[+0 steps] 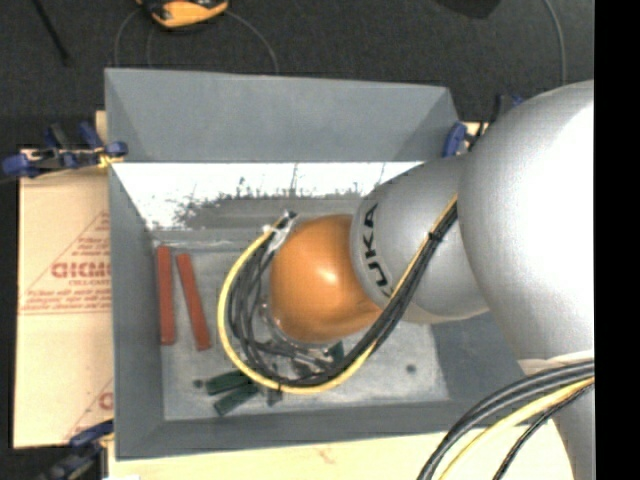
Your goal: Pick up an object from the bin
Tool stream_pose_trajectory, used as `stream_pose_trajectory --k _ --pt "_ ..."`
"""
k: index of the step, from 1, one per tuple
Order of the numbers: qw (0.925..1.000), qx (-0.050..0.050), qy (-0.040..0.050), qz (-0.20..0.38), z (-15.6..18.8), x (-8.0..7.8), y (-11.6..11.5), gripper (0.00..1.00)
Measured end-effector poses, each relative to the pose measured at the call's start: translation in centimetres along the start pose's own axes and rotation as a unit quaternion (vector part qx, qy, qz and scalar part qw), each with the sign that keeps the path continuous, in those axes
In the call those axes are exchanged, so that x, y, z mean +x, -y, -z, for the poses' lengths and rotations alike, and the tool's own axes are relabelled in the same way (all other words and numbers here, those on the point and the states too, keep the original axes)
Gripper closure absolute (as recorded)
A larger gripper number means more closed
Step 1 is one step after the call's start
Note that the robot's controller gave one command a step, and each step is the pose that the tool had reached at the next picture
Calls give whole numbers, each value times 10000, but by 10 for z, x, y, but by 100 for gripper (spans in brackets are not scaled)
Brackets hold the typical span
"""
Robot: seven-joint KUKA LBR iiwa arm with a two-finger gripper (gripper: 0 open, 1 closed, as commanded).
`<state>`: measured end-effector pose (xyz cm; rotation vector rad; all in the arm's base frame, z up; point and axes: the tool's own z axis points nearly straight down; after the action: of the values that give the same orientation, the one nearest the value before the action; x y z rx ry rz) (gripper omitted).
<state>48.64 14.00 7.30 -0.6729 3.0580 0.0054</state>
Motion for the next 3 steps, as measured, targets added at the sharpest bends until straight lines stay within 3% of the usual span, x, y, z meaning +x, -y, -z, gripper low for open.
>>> stream_pose_trajectory --k 1,2,3 --pt "10000 -1 -1 -7 0 0 0 100" --pt "10000 6 -59 42 89 -14 26 0" --pt "10000 25 4 39 148 -27 43 0"
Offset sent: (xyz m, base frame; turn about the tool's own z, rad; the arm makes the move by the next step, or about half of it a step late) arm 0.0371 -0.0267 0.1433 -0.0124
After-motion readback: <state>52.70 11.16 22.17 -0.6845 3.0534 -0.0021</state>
